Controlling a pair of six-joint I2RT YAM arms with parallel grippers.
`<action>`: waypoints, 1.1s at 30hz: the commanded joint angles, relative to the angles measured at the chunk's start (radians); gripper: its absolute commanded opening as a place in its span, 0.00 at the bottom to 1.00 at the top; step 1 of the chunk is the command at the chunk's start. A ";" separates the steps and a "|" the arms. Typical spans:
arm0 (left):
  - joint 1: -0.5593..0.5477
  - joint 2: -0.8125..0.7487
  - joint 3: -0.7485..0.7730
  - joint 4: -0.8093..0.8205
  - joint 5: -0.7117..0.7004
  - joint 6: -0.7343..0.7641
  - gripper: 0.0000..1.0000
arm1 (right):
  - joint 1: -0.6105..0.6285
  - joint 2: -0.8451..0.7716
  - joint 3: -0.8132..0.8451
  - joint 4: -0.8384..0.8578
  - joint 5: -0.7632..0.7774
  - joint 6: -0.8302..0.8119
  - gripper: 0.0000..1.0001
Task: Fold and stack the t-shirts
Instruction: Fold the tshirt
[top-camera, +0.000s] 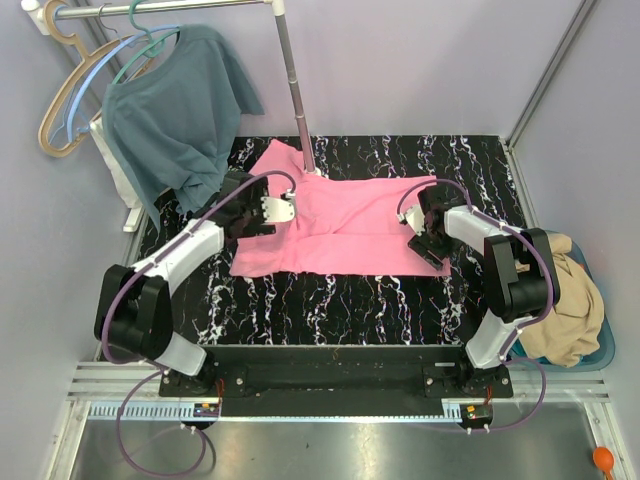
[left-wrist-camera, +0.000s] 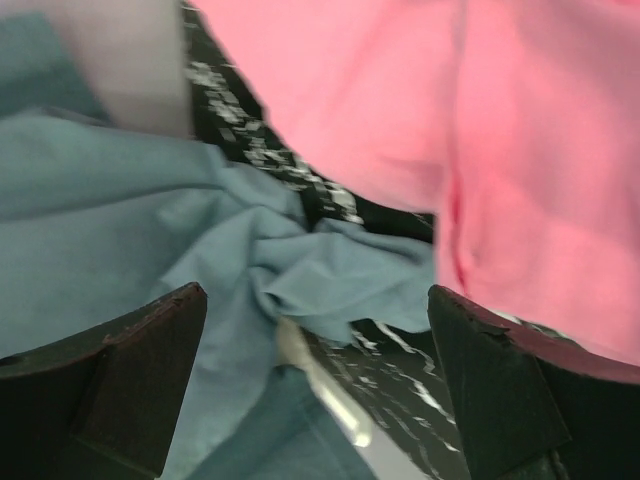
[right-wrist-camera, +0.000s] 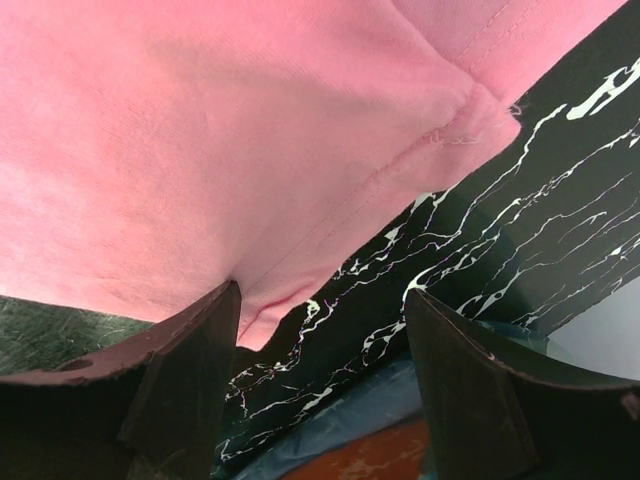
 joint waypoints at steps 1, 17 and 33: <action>0.054 0.010 0.102 -0.209 0.226 -0.038 0.98 | -0.005 -0.020 -0.018 0.025 0.003 0.019 0.75; 0.082 0.148 0.174 -0.302 0.277 -0.013 0.91 | -0.005 -0.020 -0.044 0.040 0.012 0.017 0.75; 0.117 0.245 0.216 -0.236 0.222 -0.003 0.88 | -0.005 -0.011 -0.058 0.043 0.006 0.017 0.75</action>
